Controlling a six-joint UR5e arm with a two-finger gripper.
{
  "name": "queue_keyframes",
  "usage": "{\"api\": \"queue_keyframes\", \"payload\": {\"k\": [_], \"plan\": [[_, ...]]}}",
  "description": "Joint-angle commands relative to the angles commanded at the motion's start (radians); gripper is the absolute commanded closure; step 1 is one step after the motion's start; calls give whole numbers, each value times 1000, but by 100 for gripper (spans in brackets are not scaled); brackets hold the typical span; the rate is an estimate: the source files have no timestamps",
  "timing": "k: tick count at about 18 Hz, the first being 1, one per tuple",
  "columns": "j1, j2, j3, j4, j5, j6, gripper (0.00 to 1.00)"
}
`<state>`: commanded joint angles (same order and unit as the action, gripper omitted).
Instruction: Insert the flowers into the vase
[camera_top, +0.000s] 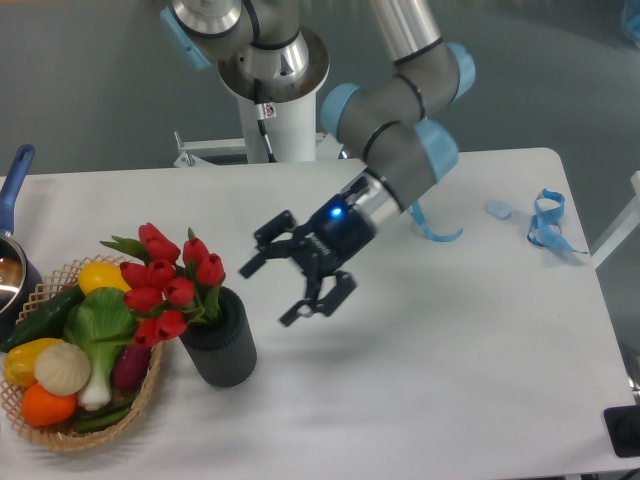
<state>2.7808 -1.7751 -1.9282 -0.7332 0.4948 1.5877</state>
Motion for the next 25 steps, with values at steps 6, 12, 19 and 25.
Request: {"api": "queue_keyframes", "payload": {"k": [6,12,19,25], "plan": [[196,138,12,-8,67,-17,0],[250,255,72,-66,396,-37,0],[278,276,155,-293,615,314,0],[327,301,160,-379,723,547,0]]}}
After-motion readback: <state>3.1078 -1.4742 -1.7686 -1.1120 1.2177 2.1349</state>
